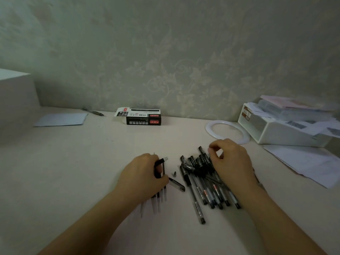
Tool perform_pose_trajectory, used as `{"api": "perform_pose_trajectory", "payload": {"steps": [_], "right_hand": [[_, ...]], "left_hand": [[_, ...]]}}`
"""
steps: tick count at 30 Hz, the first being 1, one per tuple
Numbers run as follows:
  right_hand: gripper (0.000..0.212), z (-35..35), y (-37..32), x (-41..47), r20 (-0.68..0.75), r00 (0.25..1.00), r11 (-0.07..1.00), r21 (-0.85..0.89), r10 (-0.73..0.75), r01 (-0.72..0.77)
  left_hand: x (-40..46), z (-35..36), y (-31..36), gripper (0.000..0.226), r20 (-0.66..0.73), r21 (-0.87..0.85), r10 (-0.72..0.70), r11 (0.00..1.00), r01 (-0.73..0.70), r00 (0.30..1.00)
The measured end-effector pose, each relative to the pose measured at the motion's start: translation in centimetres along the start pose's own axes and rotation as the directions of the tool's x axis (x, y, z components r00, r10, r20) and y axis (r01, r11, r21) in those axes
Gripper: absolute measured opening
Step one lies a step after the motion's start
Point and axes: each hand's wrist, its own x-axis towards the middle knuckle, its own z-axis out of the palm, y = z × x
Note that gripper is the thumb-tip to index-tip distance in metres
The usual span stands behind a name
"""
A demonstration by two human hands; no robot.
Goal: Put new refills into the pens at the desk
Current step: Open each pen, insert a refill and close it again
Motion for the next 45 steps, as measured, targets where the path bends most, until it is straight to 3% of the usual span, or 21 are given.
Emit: {"api": "perform_pose_trajectory", "payload": {"steps": [11,16,23,29,34,36,38,40,42,45], "right_hand": [[0.009,0.3,-3.1,-0.8,0.103,0.985,0.989,0.071,-0.136,0.130],[0.007,1.1,-5.3,-0.2,0.145,0.965,0.972,0.111,-0.220,0.205],[0.007,2.3,-4.6,-1.4,0.116,0.950,0.957,0.040,-0.290,0.287],[0.005,2.3,-3.2,-1.6,0.098,0.960,0.962,0.106,-0.263,0.253],[0.014,2.3,-3.5,-1.5,0.010,0.961,0.939,0.213,-0.278,0.270],[0.016,2.1,-3.9,-1.8,0.022,0.986,0.916,0.374,-0.163,0.143],[0.016,1.9,-4.5,-1.9,0.153,0.988,0.826,0.555,0.014,-0.097],[0.012,1.9,-4.7,-1.9,0.301,0.952,0.720,0.650,0.049,-0.242],[0.004,2.0,-4.9,-2.0,0.381,0.925,0.647,0.701,0.016,-0.300],[0.010,2.2,-4.6,-1.8,0.347,0.931,0.608,0.718,0.111,-0.340]], "left_hand": [[0.3,-0.7,1.1,0.017,0.064,0.093,-0.166,0.983,0.159,0.984],[0.5,-0.4,1.9,0.025,0.042,0.226,-0.179,0.960,0.165,0.983],[0.8,0.0,1.8,0.011,-0.009,0.299,-0.178,0.939,0.172,0.984],[0.8,-0.1,0.9,0.031,-0.063,0.247,-0.166,0.953,0.176,0.984],[0.9,-0.7,1.1,0.026,-0.195,-0.067,-0.028,0.998,0.015,0.980],[0.9,-0.5,1.2,0.026,-0.213,-0.245,0.021,0.967,-0.075,0.977],[0.9,-0.2,1.2,0.021,-0.213,-0.290,0.100,0.944,-0.160,0.972],[1.0,0.1,1.2,0.020,-0.209,-0.310,0.167,0.923,-0.227,0.964],[1.0,0.3,1.0,0.018,-0.192,-0.337,0.199,0.906,-0.255,0.961],[1.0,0.6,0.5,0.014,-0.142,-0.316,0.239,0.909,-0.272,0.961]]}}
